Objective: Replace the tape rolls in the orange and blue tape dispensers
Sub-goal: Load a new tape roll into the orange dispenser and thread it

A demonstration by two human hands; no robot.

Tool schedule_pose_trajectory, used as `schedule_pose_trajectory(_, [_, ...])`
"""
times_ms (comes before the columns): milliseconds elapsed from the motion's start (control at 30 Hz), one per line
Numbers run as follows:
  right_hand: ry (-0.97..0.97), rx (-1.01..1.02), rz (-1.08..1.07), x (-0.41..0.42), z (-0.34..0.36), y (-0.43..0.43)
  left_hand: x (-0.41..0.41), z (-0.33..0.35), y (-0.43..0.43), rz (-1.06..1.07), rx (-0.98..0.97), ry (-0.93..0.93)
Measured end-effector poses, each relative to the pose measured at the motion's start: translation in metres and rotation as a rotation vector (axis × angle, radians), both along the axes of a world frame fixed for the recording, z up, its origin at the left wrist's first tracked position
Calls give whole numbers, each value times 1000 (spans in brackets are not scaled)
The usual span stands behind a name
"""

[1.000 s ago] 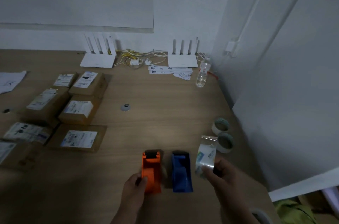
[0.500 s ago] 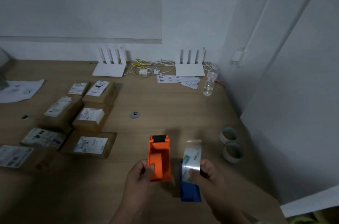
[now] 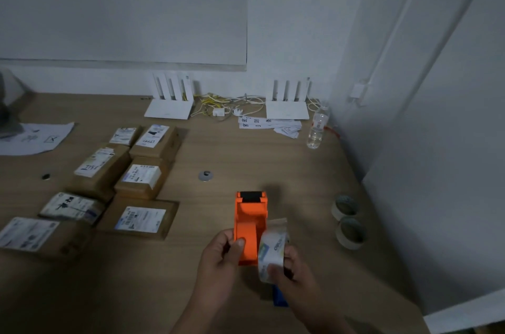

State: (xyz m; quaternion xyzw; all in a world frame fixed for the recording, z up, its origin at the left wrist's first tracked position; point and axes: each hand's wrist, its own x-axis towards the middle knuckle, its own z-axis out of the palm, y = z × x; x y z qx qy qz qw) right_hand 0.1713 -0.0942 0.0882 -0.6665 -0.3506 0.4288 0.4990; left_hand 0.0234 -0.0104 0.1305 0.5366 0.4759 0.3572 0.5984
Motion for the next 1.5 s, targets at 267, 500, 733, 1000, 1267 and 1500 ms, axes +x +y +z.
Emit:
schedule_pose_trajectory(267, [-38, 26, -26, 7, -16, -7, 4, 16, 2, -7, -3, -27])
schedule_pose_trajectory(500, [-91, 69, -48, 11, -7, -5, 5, 16, 8, -17, -4, -52])
schedule_pose_trajectory(733, [-33, 133, -82, 12, 22, -7, 5, 8, 3, -39, -44, -5])
schedule_pose_trajectory(1000, [47, 181, -103, -2, 49, 2, 9, -4, 0, -52, -39, -22])
schedule_pose_trajectory(1267, [2, 137, -122, -11, 52, 7, 7, -2, -2, -52, -32, -93])
schedule_pose_trajectory(1500, [55, 134, -145, -19, 46, 14, 9, -6, -4, -92, -60, -154])
